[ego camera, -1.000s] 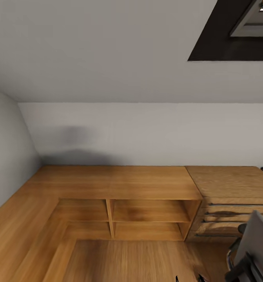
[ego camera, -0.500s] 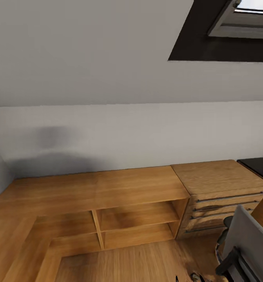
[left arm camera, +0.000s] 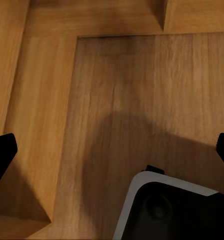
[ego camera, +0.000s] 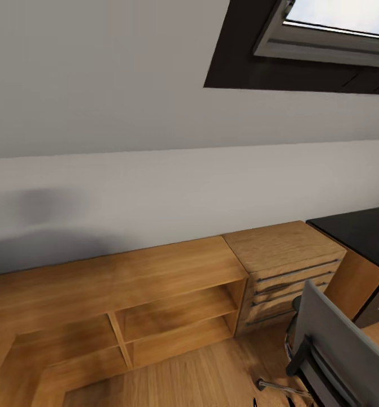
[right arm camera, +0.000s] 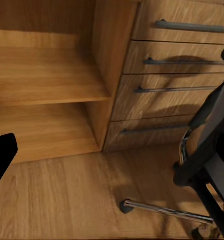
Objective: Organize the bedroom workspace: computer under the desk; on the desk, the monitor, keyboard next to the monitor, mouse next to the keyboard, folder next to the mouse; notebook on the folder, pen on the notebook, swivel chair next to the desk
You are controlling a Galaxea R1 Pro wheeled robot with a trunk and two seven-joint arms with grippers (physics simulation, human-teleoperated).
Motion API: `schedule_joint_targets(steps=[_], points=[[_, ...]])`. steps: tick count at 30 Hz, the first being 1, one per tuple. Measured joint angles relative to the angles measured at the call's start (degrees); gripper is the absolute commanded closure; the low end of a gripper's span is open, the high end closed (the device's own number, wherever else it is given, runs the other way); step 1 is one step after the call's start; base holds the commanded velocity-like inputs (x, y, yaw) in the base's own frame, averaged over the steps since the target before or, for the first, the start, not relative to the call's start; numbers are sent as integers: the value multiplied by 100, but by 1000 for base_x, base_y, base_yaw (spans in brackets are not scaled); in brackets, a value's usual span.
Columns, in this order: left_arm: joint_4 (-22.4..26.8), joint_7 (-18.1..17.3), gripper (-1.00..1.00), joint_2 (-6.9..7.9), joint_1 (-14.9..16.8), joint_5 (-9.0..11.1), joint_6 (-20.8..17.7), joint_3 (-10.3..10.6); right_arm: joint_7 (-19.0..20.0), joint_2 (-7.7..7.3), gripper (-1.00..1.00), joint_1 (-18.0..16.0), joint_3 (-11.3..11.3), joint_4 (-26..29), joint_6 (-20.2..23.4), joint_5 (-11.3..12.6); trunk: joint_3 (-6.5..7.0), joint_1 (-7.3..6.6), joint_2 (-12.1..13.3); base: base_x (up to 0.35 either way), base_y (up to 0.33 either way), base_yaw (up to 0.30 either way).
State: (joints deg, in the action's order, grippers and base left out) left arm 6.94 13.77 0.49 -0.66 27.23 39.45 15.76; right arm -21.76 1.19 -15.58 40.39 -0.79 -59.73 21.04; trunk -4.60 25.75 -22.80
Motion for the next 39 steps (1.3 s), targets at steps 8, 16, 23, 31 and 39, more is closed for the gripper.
schedule_joint_targets(steps=[8,16,23,31,39], points=[[0,0,-100,0,0,0,0,0,0,0,-100,0,0,0,0,0,0,0,0,0,0,-300],[0,0,-100,0,0,0,0,0,-16,0,-100,0,-33,0,7,44,-6,0,0,0,0,-296],[0,0,-100,0,0,0,0,0,-17,3,-100,0,-35,0,9,50,-29,0,0,0,0,-279],[0,0,-100,0,0,1,-3,-2,-18,8,-100,0,-35,0,9,52,-63,0,0,0,0,-271],[0,0,-100,0,0,1,-15,-8,-10,8,-100,0,-36,0,9,45,-94,0,0,0,0,-270]])
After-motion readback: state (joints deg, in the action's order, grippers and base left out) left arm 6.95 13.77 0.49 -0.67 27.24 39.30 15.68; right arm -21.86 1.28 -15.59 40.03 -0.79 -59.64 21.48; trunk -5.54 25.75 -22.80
